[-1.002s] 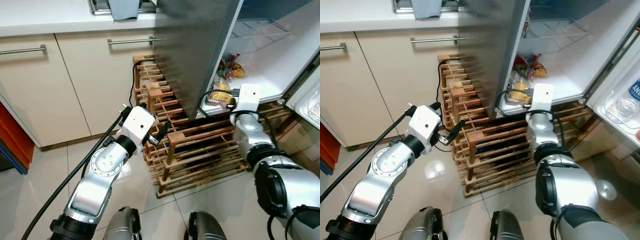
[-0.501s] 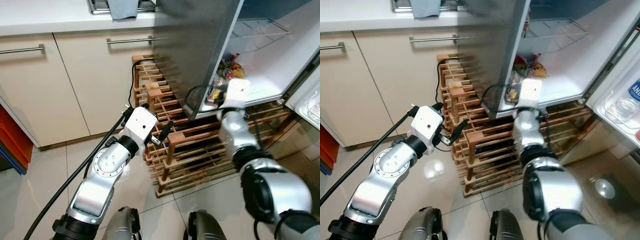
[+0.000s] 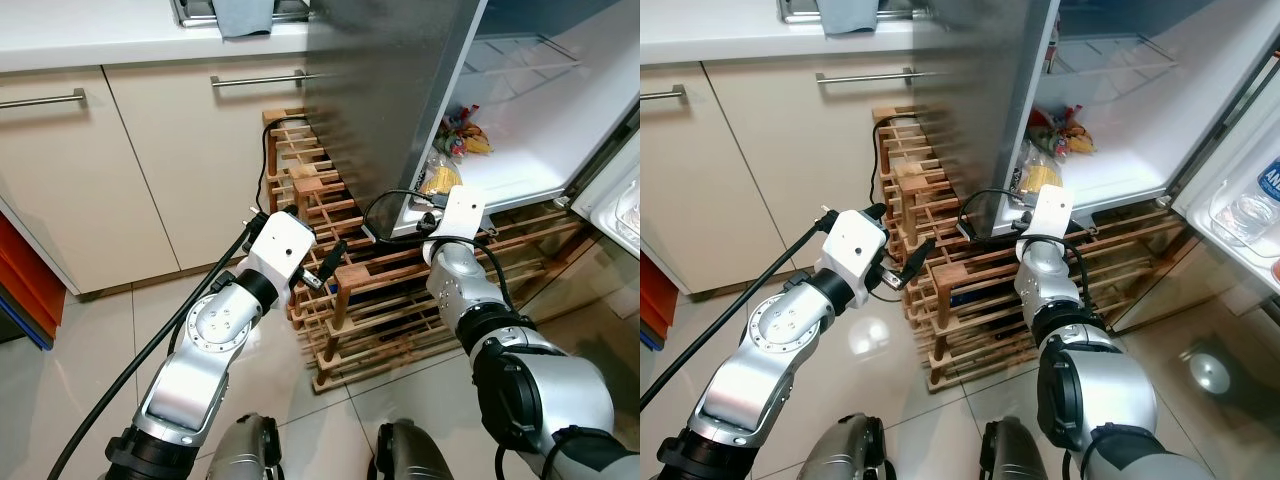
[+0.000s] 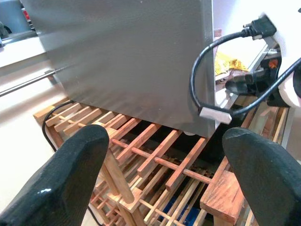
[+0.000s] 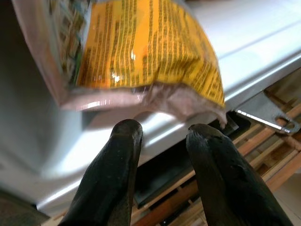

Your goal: Restocking fridge

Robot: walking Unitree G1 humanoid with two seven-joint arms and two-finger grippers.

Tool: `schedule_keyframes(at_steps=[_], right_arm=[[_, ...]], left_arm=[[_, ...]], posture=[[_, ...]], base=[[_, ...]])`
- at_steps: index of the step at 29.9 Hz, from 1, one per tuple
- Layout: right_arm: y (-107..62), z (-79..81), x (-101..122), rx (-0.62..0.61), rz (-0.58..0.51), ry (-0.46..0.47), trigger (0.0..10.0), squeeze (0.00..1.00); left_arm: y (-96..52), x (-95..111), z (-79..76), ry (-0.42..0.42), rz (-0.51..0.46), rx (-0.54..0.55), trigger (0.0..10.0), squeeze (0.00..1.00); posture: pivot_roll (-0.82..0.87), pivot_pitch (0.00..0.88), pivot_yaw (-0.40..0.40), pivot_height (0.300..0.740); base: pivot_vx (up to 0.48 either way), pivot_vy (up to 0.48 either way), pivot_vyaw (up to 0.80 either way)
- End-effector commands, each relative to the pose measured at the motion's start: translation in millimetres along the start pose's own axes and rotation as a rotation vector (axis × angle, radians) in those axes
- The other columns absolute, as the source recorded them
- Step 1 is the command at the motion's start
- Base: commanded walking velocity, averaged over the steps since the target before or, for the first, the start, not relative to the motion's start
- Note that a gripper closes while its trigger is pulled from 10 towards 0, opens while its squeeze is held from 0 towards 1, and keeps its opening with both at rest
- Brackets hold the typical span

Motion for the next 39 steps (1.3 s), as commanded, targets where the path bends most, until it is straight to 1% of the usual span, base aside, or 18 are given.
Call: schedule_keyframes(at_steps=[1, 3, 5, 9, 13, 16, 17, 22, 25, 26, 27, 28, 31, 32, 34, 35, 36, 39], right_arm=[[2.6, -10.3, -0.7, -0.015, 0.035, 0.030, 10.0, 0.00], [4.2, -16.6, 3.7, -0.027, 0.032, 0.037, 10.0, 0.00], [6.5, -23.0, 15.8, -0.035, 0.006, 0.023, 10.0, 0.00], [7.9, -28.7, 24.3, -0.044, -0.012, 0.006, 10.0, 0.00], [9.7, -46.5, 39.7, -0.094, -0.056, -0.054, 10.0, 0.00], [9.8, -49.4, 44.0, -0.100, -0.072, -0.065, 10.0, 0.00], [10.0, -53.6, 49.5, -0.108, -0.091, -0.079, 10.0, 0.00], [10.0, -62.4, 53.9, -0.133, -0.106, -0.047, 10.0, 0.00], [9.7, -58.2, 53.2, -0.117, -0.114, -0.013, 10.0, 0.00], [9.1, -54.1, 49.8, -0.108, -0.119, 0.004, 10.0, 0.00], [7.1, -42.7, 41.8, -0.078, -0.134, 0.000, 10.0, 0.00], [7.1, -42.7, 41.8, -0.078, -0.134, 0.000, 10.0, 0.00], [1.7, -24.8, 30.4, -0.046, -0.170, -0.040, 10.0, 0.00], [0.0, -21.1, 27.2, -0.042, -0.180, -0.053, 10.0, 0.00], [-4.6, -12.5, 20.8, -0.031, -0.200, -0.070, 10.0, 0.00], [-4.6, -12.5, 20.8, -0.031, -0.200, -0.070, 10.0, 0.00], [-8.0, -6.2, 19.4, -0.018, -0.222, -0.076, 10.0, 0.00], [-16.9, 10.5, 15.7, 0.030, -0.265, -0.109, 10.0, 0.00]], left_arm=[[0.3, 0.6, -0.2, 0.004, -0.001, 0.001, 10.0, 0.00], [-0.1, 0.9, 0.0, 0.006, -0.001, 0.000, 10.0, 0.00], [0.2, 0.9, 1.1, 0.008, 0.000, 0.002, 10.0, 0.00], [-0.3, 0.7, 1.3, 0.009, 0.002, 0.004, 10.0, 0.00], [-1.2, -0.1, 0.7, 0.009, 0.005, 0.006, 10.0, 0.00], [-1.2, -0.4, 1.0, 0.010, 0.006, 0.007, 10.0, 0.00], [-1.5, -0.7, 1.2, 0.010, 0.008, 0.008, 10.0, 0.00], [-0.9, -0.7, 0.8, 0.011, 0.007, 0.009, 10.0, 0.00], [0.1, -0.9, 0.8, 0.010, 0.005, 0.010, 10.0, 0.00], [1.0, -1.3, 1.7, 0.004, 0.003, 0.016, 10.0, 0.00], [3.1, -2.7, 5.6, -0.020, 0.001, 0.034, 10.0, 0.00], [3.1, -2.7, 5.6, -0.020, 0.001, 0.034, 10.0, 0.00], [6.1, -4.7, 14.4, -0.085, -0.007, 0.073, 10.0, 0.00], [7.1, -7.0, 16.3, -0.138, -0.006, 0.076, 10.0, 0.00], [9.2, -6.6, 24.7, -0.205, -0.019, 0.129, 10.0, 0.00], [9.2, -6.6, 24.7, -0.205, -0.019, 0.129, 10.0, 0.00], [12.6, -4.0, 28.6, -0.235, -0.035, 0.153, 10.0, 0.00], [22.7, 2.4, 28.8, -0.240, -0.068, 0.163, 10.0, 0.00]], posture=[[0.14, 0.061, -0.020, 0.675], [0.14, 0.063, -0.016, 0.675], [0.15, 0.063, -0.017, 0.675], [0.15, 0.066, -0.016, 0.675], [0.16, 0.071, -0.017, 0.675], [0.16, 0.071, -0.017, 0.675], [0.16, 0.072, -0.017, 0.675], [0.15, 0.071, -0.022, 0.675], [0.15, 0.067, -0.028, 0.675], [0.14, 0.058, -0.034, 0.675], [0.13, 0.044, -0.040, 0.675], [0.13, 0.044, -0.040, 0.675], [0.10, 0.029, -0.043, 0.675], [0.08, 0.024, -0.049, 0.675], [0.07, 0.005, -0.051, 0.675], [0.07, 0.005, -0.051, 0.675], [0.06, 0.000, -0.047, 0.675], [0.04, 0.000, -0.055, 0.675]], base=[[0.000, 0.000, 0.00], [0.000, 0.000, 0.00], [0.000, 0.000, 0.00], [0.000, 0.000, 0.00], [0.000, 0.000, 0.00], [0.000, 0.000, 0.00], [0.000, 0.000, 0.00], [0.000, 0.000, 0.00], [0.000, 0.000, 0.00], [0.000, 0.000, 0.00], [0.000, 0.000, 0.00], [0.000, 0.000, 0.00], [0.000, 0.000, 0.00], [0.000, 0.000, 0.00], [0.000, -0.442, 0.00], [0.000, -0.435, 0.00], [0.000, -0.435, 0.00], [0.000, -0.431, 0.00]])
Point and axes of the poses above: a point about 5 cm out from each wrist's last joint towards the gripper, its own y axis pointing out of the wrist towards the gripper, its own x axis along the axis of the wrist's last joint, z = x × y, the point moved 5 cm from there along y, pointing out of the wrist towards the gripper, and after that the axes turned 12 degrees about -y, right-handed, at the moved point
